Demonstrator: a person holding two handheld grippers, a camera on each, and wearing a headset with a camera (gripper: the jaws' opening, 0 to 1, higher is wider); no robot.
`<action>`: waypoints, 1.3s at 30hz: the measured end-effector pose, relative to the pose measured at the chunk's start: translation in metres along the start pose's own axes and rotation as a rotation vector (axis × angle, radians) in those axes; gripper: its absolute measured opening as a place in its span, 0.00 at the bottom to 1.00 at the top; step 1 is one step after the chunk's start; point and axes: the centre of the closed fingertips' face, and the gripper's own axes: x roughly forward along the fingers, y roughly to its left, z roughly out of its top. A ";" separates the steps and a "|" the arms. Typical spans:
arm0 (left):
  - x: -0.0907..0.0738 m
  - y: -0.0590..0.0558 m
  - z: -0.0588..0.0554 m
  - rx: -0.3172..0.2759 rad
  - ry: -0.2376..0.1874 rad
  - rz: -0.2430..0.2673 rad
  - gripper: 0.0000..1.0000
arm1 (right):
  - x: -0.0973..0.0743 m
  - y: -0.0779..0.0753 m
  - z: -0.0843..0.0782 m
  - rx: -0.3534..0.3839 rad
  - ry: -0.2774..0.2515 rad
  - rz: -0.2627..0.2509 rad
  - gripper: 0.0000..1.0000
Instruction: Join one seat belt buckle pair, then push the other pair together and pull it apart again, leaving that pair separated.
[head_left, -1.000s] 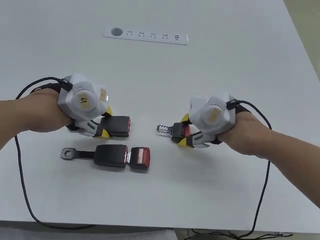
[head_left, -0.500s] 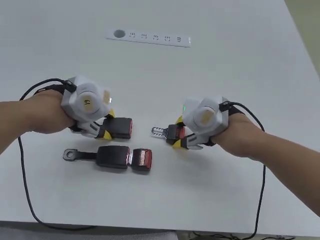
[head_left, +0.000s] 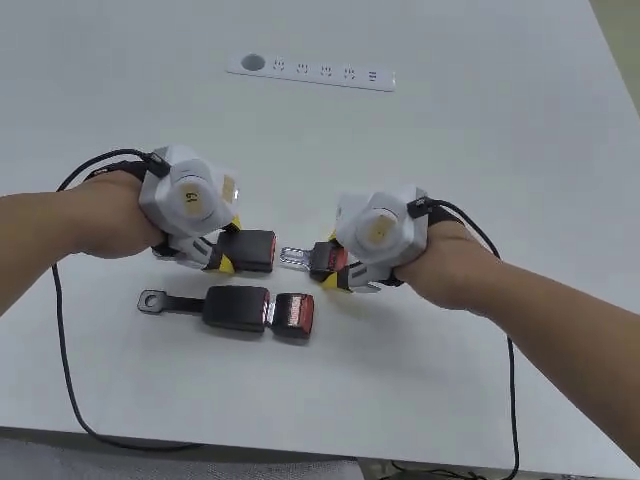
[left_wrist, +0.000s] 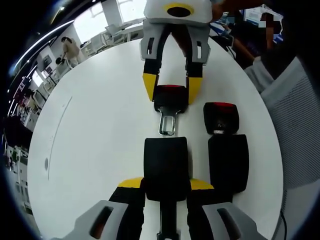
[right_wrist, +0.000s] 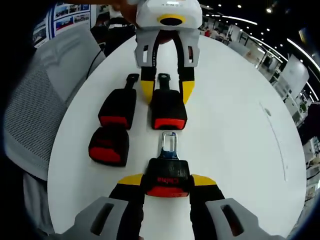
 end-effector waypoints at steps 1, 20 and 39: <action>0.000 0.000 0.000 0.000 0.001 0.000 0.33 | 0.001 0.000 0.001 -0.004 0.001 0.002 0.31; 0.000 0.001 0.000 0.010 -0.002 -0.008 0.32 | 0.008 -0.003 0.012 -0.047 -0.002 0.026 0.31; 0.000 0.000 0.001 0.026 -0.018 -0.023 0.31 | 0.017 -0.005 0.019 -0.007 -0.009 0.066 0.29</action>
